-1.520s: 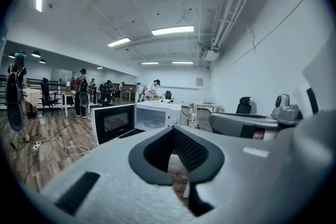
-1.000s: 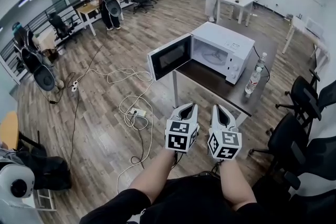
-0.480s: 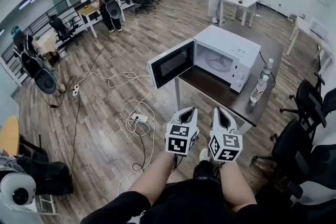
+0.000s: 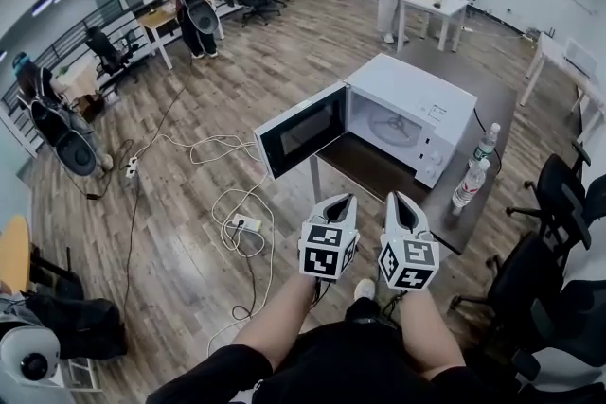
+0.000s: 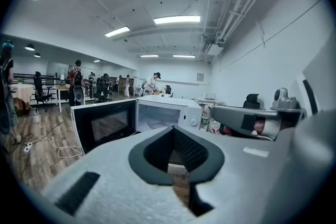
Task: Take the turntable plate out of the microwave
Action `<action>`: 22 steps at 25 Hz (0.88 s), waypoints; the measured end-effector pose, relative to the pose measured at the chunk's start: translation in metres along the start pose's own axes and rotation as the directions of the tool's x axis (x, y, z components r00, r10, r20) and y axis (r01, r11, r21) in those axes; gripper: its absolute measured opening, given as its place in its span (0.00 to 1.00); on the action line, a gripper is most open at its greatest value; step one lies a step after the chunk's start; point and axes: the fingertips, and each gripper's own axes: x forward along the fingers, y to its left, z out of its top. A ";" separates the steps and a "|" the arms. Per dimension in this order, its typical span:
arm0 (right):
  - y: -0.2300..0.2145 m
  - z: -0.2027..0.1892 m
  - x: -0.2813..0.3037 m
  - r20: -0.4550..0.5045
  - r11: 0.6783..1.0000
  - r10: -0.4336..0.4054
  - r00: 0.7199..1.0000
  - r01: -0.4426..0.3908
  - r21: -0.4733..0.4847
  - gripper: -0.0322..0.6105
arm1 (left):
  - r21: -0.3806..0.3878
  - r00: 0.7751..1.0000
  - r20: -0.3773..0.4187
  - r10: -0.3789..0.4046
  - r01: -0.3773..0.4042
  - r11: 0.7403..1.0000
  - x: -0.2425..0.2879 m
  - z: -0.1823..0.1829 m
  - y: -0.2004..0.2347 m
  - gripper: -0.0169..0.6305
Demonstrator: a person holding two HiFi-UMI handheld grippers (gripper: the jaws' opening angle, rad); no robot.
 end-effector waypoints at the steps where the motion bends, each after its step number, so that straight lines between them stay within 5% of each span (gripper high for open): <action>1: -0.004 0.001 0.008 -0.003 1.000 0.003 1.000 -0.003 -0.002 0.06 | -0.001 1.000 -0.002 0.003 -0.003 1.000 0.008 0.002 0.003 0.04; 22: -0.103 0.029 0.163 -0.017 0.998 0.056 0.998 -0.056 0.005 0.06 | -0.015 0.998 -0.041 0.053 -0.054 0.998 0.182 0.056 0.039 0.04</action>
